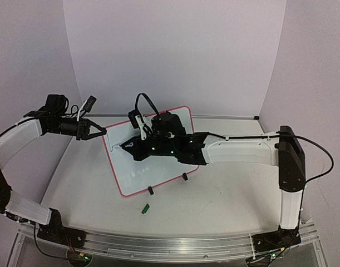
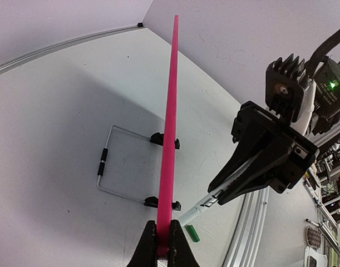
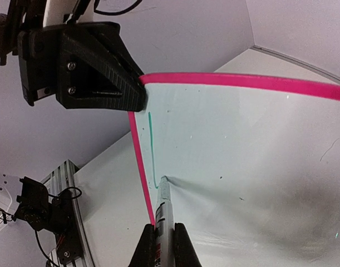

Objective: Write a sentence on the whiteboard
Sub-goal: Write on the whiteboard with the whiteboard marker without the cap.

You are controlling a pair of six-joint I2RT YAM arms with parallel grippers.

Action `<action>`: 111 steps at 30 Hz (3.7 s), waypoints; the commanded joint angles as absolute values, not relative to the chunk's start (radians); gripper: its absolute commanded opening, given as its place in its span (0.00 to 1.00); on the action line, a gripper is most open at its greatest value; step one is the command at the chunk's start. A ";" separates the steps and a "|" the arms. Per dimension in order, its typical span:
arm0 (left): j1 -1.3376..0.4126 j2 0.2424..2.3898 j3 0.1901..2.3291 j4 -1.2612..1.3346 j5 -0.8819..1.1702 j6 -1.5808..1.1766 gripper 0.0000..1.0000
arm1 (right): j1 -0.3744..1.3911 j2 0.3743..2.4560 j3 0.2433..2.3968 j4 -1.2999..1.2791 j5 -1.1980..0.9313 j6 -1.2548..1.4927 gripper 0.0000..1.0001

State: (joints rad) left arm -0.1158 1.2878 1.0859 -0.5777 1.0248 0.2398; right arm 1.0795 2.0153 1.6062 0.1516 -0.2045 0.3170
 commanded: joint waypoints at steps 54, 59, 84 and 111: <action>-0.115 1.241 1.088 -0.593 1.041 0.249 0.00 | 1.066 1.913 1.559 0.256 -0.042 0.325 0.00; -0.115 1.239 1.088 -0.594 1.040 0.250 0.00 | 1.067 1.917 1.579 0.273 -0.027 0.319 0.00; -0.115 1.242 1.090 -0.597 1.036 0.254 0.00 | 1.066 1.770 1.492 0.301 -0.194 0.305 0.00; -0.115 1.235 1.086 -0.601 1.026 0.254 0.00 | 1.012 1.824 1.430 0.319 -0.350 0.343 0.00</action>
